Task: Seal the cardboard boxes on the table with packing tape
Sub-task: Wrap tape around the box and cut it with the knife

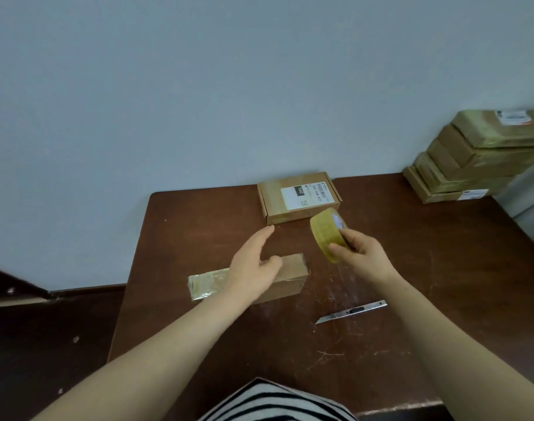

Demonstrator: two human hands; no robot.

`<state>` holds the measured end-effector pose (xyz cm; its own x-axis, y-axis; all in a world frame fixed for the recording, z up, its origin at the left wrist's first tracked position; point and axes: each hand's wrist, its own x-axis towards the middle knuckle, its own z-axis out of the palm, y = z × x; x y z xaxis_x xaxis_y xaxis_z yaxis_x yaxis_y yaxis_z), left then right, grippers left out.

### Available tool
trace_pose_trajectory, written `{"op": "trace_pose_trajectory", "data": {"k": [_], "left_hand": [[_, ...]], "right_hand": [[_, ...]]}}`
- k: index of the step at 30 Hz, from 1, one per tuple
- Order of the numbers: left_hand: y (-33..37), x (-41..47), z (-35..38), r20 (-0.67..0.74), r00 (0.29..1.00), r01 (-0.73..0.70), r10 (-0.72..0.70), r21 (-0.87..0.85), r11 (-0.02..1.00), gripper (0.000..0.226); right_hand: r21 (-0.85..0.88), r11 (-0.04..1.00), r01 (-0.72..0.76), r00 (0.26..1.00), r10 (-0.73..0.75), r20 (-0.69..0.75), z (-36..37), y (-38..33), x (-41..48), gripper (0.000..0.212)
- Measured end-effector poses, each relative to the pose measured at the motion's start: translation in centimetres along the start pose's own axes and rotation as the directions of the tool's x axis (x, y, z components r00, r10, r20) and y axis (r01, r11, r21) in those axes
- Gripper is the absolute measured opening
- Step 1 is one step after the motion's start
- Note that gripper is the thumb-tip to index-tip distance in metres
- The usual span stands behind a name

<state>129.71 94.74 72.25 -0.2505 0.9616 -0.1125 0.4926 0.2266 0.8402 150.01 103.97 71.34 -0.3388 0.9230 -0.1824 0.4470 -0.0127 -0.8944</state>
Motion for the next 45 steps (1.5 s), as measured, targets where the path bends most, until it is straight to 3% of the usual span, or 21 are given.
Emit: {"op": "trace_pose_trajectory", "data": {"k": [2, 4, 10, 20, 22, 24, 27, 32, 34, 37, 39, 42, 45], "left_hand": [[1.6, 1.3, -0.4, -0.089, 0.996, -0.031, 0.025, -0.069, 0.997, 0.058], [3.2, 2.5, -0.9, -0.081, 0.994, -0.085, 0.078, -0.092, 0.992, 0.061], [6.0, 3.7, -1.3, -0.108, 0.980, -0.173, 0.170, -0.020, 0.985, 0.055], [6.5, 2.8, -3.1, -0.263, 0.933, -0.296, 0.246, -0.171, 0.940, 0.007], [6.6, 2.8, -3.5, -0.275, 0.933, -0.295, 0.233, -0.213, 0.931, 0.008], [6.6, 3.0, -4.0, -0.298, 0.935, -0.263, 0.193, -0.214, 0.941, 0.013], [6.0, 3.6, -4.8, -0.333, 0.941, -0.157, 0.068, -0.247, 0.956, 0.010], [4.3, 3.2, -5.8, -0.324, 0.943, -0.001, -0.077, -0.235, 0.972, 0.017], [3.5, 2.7, -6.2, -0.285, 0.946, 0.056, -0.152, -0.320, 0.946, 0.022], [2.3, 1.9, -7.5, -0.292, 0.906, 0.134, -0.306, -0.487, 0.863, 0.023], [1.7, 1.2, -8.4, -0.300, 0.880, 0.174, -0.369, -0.519, 0.837, 0.022], [1.0, 0.1, -8.5, -0.304, 0.855, 0.210, -0.420, -0.537, 0.817, 0.024], [0.0, -0.9, -8.9, -0.341, 0.804, 0.231, -0.487, -0.575, 0.785, 0.024]], "right_hand": [[0.107, 0.991, 0.077, 0.997, -0.079, 0.009, -0.3, -1.8, -0.4, 0.035], [0.169, 0.974, 0.151, 0.987, -0.158, 0.027, -0.2, -3.5, -0.8, 0.031], [0.182, 0.941, 0.285, 0.951, -0.302, 0.073, 0.5, -6.4, -1.1, 0.024], [0.192, 0.949, 0.252, 0.949, -0.281, 0.143, 0.6, -8.1, -0.9, 0.023], [0.208, 0.945, 0.253, 0.941, -0.290, 0.174, 0.5, -8.8, -0.8, 0.016], [0.232, 0.942, 0.241, 0.937, -0.288, 0.195, 0.4, -9.6, -0.8, 0.003], [0.281, 0.943, 0.178, 0.938, -0.249, 0.240, 0.4, -10.0, -0.6, 0.026], [0.368, 0.928, 0.052, 0.932, -0.177, 0.315, 1.4, -10.2, -0.4, 0.027], [0.295, 0.953, 0.075, 0.920, -0.180, 0.348, 1.6, -10.9, 0.2, 0.035], [0.001, 0.985, 0.173, 0.929, -0.164, 0.332, 1.1, -11.7, 1.2, 0.050], [-0.118, 0.980, 0.158, 0.935, -0.110, 0.338, 0.6, -11.5, 1.8, 0.055], [-0.136, 0.981, 0.137, 0.907, -0.069, 0.415, 0.4, -11.5, 2.0, 0.054], [-0.103, 0.984, 0.148, 0.904, -0.092, 0.419, -0.1, -11.0, 2.2, 0.067]]}}
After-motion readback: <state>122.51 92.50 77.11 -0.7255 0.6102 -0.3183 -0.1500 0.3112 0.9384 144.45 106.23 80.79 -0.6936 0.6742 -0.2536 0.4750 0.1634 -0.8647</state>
